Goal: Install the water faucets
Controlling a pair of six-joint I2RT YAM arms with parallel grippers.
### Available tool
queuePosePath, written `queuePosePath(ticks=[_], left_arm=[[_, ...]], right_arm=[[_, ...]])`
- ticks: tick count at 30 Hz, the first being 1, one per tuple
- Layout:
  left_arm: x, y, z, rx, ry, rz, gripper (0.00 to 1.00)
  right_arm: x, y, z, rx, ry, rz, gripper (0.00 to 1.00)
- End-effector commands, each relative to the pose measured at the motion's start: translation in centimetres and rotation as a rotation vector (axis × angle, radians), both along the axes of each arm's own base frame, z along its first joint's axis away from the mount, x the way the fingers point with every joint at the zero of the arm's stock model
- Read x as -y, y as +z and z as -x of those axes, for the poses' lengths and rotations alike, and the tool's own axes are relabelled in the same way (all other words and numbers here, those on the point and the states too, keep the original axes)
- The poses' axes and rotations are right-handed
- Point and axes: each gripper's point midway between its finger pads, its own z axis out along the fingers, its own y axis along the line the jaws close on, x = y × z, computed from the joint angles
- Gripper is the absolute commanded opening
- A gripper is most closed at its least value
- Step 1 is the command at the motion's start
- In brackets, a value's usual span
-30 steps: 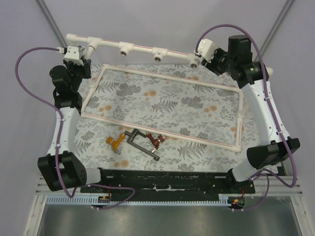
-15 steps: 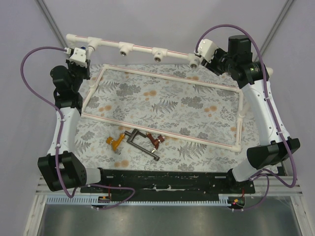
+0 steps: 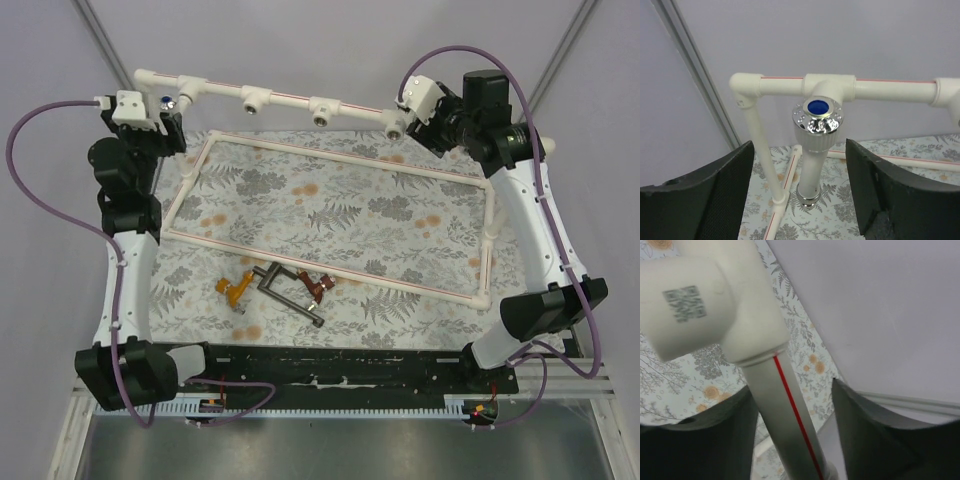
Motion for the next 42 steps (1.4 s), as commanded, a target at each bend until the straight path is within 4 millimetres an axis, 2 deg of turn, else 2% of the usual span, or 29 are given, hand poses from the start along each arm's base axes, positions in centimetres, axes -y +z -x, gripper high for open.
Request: queuePosePath(ticks=[1, 4, 6, 9, 12, 15, 16, 19, 21, 23, 26, 29, 32, 37, 42], left_arm=[[-0.5, 5.2, 2.9, 0.089, 0.059, 0.088, 0.79], [-0.6, 7.3, 5.1, 0.120, 0.085, 0.136, 0.80], [-0.7, 9.3, 7.3, 0.164, 0.104, 0.162, 0.84], [-0.7, 11.6, 10.3, 0.223, 0.125, 0.198, 0.86], [-0.9, 13.6, 13.4, 0.299, 0.155, 0.243, 0.87], [-1.4, 14.2, 16.6, 0.361, 0.212, 0.274, 0.87], [-1.7, 13.7, 17.4, 0.355, 0.235, 0.283, 0.87], [-2.7, 12.9, 20.2, 0.394, 0.316, 0.327, 0.87], [-3.1, 11.9, 21.5, 0.406, 0.352, 0.346, 0.87], [-3.6, 10.5, 22.7, 0.420, 0.390, 0.382, 0.87], [-4.4, 7.6, 23.6, 0.419, 0.448, 0.422, 0.87], [-4.3, 4.4, 23.6, 0.388, 0.461, 0.458, 0.87], [-4.6, 1.9, 24.1, 0.367, 0.480, 0.499, 0.87], [-4.1, -2.5, 24.6, 0.237, 0.473, 0.492, 0.87], [-4.7, -6.6, 25.5, 0.158, 0.526, 0.417, 0.88]], right_arm=[[1.1, 0.4, -1.0, -0.015, -0.123, -0.065, 0.73], [0.7, 2.5, -1.0, 0.025, -0.129, -0.115, 0.84], [0.5, 4.3, -0.8, 0.064, -0.125, -0.155, 0.98], [0.2, 7.3, -0.3, 0.139, -0.123, -0.235, 0.98], [0.1, 11.2, 1.0, 0.249, -0.124, -0.341, 0.98], [1.0, 14.2, 2.5, 0.378, -0.168, -0.449, 0.98], [1.7, 15.2, 2.9, 0.430, -0.202, -0.489, 0.98], [4.6, 15.9, 4.8, 0.513, -0.354, -0.588, 0.98], [6.4, 15.3, 6.6, 0.533, -0.445, -0.645, 0.98], [7.9, 13.6, 8.5, 0.515, -0.531, -0.686, 0.98], [9.5, 10.1, 11.7, 0.454, -0.635, -0.735, 0.98], [10.6, 7.2, 15.1, 0.432, -0.696, -0.811, 0.98], [11.1, 4.3, 17.6, 0.404, -0.717, -0.844, 0.98], [12.2, -0.1, 20.6, 0.359, -0.772, -0.838, 0.98], [12.0, -2.7, 22.8, 0.315, -0.771, -0.883, 0.98]])
